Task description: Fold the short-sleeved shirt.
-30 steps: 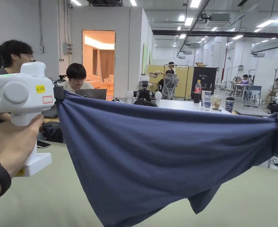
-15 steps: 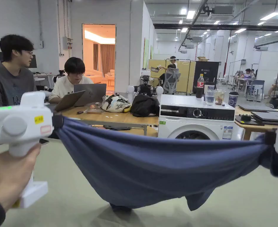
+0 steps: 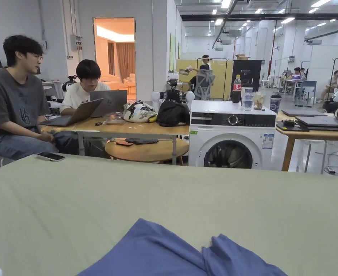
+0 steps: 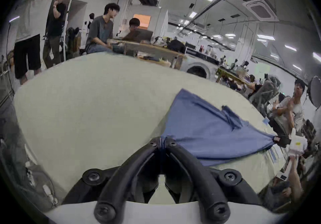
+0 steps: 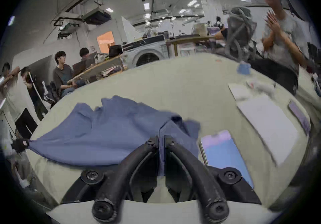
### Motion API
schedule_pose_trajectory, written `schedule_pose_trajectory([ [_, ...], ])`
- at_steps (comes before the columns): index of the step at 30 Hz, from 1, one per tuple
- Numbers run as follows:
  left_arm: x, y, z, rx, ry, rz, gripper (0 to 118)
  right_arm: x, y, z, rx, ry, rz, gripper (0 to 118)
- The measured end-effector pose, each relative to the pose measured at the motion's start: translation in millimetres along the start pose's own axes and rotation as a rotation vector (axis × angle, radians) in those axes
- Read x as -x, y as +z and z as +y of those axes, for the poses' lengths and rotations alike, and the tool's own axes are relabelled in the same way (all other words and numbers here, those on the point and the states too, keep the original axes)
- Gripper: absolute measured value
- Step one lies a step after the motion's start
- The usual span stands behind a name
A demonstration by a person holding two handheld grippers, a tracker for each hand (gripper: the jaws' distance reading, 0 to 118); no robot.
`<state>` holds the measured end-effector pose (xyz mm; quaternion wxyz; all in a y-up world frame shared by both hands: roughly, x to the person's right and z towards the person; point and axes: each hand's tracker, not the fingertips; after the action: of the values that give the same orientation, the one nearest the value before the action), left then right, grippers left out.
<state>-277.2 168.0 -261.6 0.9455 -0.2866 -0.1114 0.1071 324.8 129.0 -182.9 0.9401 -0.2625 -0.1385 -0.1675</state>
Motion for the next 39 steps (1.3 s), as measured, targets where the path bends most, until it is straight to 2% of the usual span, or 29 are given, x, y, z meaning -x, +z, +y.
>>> schedule_pose_trajectory([
  [2,9.9,11.4,-18.2,-0.002,0.01,0.008,0,-5.7,17.3,-19.0,0.003,-0.034,-0.007,3],
  [5,15.3,21.8,-37.4,0.034,0.022,0.023,0,-8.7,25.2,-39.2,0.021,0.015,-0.042,4],
  [6,16.9,21.4,-40.2,0.042,0.028,0.012,9,-9.5,24.5,-42.6,0.017,0.031,-0.045,14],
  [7,16.7,20.3,-40.0,0.052,0.031,0.018,30,-10.0,23.3,-43.8,0.026,0.055,-0.055,34],
  [8,15.5,21.1,-39.9,0.048,0.027,0.052,68,-8.2,25.2,-44.1,0.041,0.083,-0.079,67],
  [9,10.8,22.5,-37.5,0.032,-0.015,0.115,76,-8.1,28.9,-44.8,0.024,0.094,-0.079,75],
  [11,25.1,22.2,-32.6,-0.06,-0.078,0.104,74,-7.1,43.2,-40.2,-0.043,0.147,-0.076,73],
  [16,-26.7,37.7,7.4,-0.293,-0.226,0.035,73,22.3,74.9,-3.3,-0.256,0.263,-0.03,73],
  [19,-68.1,41.8,34.0,-0.378,-0.256,-0.028,73,48.6,74.5,24.5,-0.308,0.266,0.052,73],
  [20,-77.2,41.0,40.3,-0.395,-0.262,-0.054,73,55.9,72.6,32.0,-0.314,0.265,0.08,71],
  [22,-105.6,43.7,51.7,-0.425,-0.264,-0.083,68,71.7,69.3,45.6,-0.324,0.263,0.105,54],
  [23,-113.7,43.4,54.8,-0.436,-0.266,-0.093,55,77.1,68.4,49.5,-0.333,0.265,0.124,36],
  [24,-119.4,42.4,57.2,-0.436,-0.262,-0.109,38,81.8,66.0,52.4,-0.34,0.27,0.139,25],
  [26,-134.4,45.7,59.2,-0.441,-0.26,-0.143,0,90.9,64.3,55.2,-0.339,0.29,0.138,0],
  [30,-148.0,47.7,52.3,-0.434,-0.286,-0.132,0,99.8,62.6,48.7,-0.339,0.305,0.131,0],
  [31,-147.3,48.6,50.5,-0.417,-0.289,-0.147,0,99.1,62.0,47.9,-0.316,0.305,0.162,0],
  [36,-120.4,61.7,36.6,-0.359,-0.209,-0.093,0,102.1,53.7,38.9,-0.282,0.31,0.181,0],
  [37,-109.0,63.1,31.7,-0.328,-0.175,-0.058,9,102.0,53.2,36.2,-0.281,0.308,0.19,0],
  [38,-97.4,63.2,26.1,-0.297,-0.148,-0.032,38,102.0,52.5,33.8,-0.279,0.305,0.198,0],
  [39,-83.5,62.1,17.8,-0.25,-0.11,-0.027,55,101.9,50.9,31.6,-0.27,0.299,0.21,0],
])
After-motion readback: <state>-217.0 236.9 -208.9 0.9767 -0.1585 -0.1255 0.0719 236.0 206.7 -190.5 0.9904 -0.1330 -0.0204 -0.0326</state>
